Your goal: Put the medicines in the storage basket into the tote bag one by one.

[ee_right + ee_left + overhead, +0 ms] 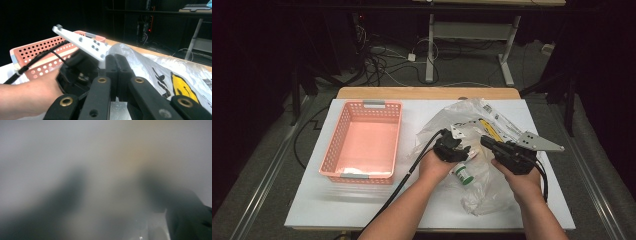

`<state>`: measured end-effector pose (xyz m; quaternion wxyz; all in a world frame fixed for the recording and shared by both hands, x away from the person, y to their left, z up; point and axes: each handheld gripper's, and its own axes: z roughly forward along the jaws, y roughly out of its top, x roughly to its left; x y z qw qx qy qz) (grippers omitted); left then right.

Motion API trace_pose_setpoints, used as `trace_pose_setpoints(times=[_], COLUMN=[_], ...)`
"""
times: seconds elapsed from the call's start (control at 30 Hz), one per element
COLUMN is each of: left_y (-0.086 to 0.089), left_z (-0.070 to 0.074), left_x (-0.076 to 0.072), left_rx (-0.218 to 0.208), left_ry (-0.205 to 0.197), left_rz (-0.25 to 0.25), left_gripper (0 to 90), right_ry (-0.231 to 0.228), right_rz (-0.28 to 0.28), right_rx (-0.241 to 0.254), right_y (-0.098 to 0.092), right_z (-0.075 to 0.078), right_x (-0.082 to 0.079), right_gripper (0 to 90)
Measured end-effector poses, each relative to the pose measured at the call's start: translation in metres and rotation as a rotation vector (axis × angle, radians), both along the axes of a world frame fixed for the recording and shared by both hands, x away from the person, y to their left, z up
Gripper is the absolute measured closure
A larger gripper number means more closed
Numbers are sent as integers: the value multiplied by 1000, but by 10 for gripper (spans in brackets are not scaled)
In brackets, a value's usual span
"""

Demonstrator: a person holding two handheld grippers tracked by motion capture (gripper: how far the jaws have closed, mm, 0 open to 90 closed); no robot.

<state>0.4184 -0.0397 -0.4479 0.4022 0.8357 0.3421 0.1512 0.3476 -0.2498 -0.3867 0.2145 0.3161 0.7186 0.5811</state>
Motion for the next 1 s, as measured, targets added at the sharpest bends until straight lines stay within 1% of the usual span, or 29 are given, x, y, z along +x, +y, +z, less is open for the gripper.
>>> trace_pose_setpoints(times=[0.1, 0.13, 0.23, 0.3, 0.43, 0.5, 0.57, 0.63, 0.67, 0.77, 0.8, 0.83, 0.87, 0.9, 0.97, 1.0], left_y=[7, 11, 21, 30, 48, 58, 65, 69, 71, 70, 69, 68, 65, 62, 56, 54], left_z=[6, 8, 13, 15, 13, 10, 6, 1, -2, -12, -16, -20, -25, -29, -34, -35], left_x=[-9, -12, -24, -33, -55, -65, -73, -81, -84, -88, -89, -90, -89, -89, -89, -88], left_rx=[-10, -22, -36, -63, -71, -90, -87, -64, -61, -27, -19, -11, 19, 51, 97, 110], left_ry=[-12, -19, -36, -29, -22, 1, 17, 26, 36, 68, 78, 99, 116, 124, 118, 117], left_rz=[-12, -12, -16, -24, -56, -60, -71, -80, -88, -111, -113, -115, -117, -117, -122, -123], left_gripper=[377, 377, 377, 377, 376, 347, 332, 294, 282, 222, 216, 212, 166, 149, 149, 140], right_ry=[-1, 1, -7, -8, -7, -7, -7, -5, -5, -1, 2, -2, -5, -7, -9, -10], right_rz=[-1, -2, -1, -1, -2, -4, -2, -1, -2, 3, 2, 3, 2, 0, -2, -3], right_rx=[-2, -2, -5, -6, -9, -8, -13, -15, -14, -21, -21, -22, -23, -23, -16, -16], right_y=[0, 0, 0, 0, 0, 0, 1, 2, 2, 4, 4, 4, 4, 4, 3, 3], right_z=[0, 0, 1, 1, 0, 0, 1, 0, 0, -1, -1, -1, 0, 0, 1, 2], right_x=[0, 0, 0, 0, 0, -1, -1, -1, -1, -1, -1, -1, -1, -1, -2, -2], right_gripper=[900, 900, 900, 900, 900, 900, 900, 900, 900, 900, 900, 900, 900, 900, 900, 900])
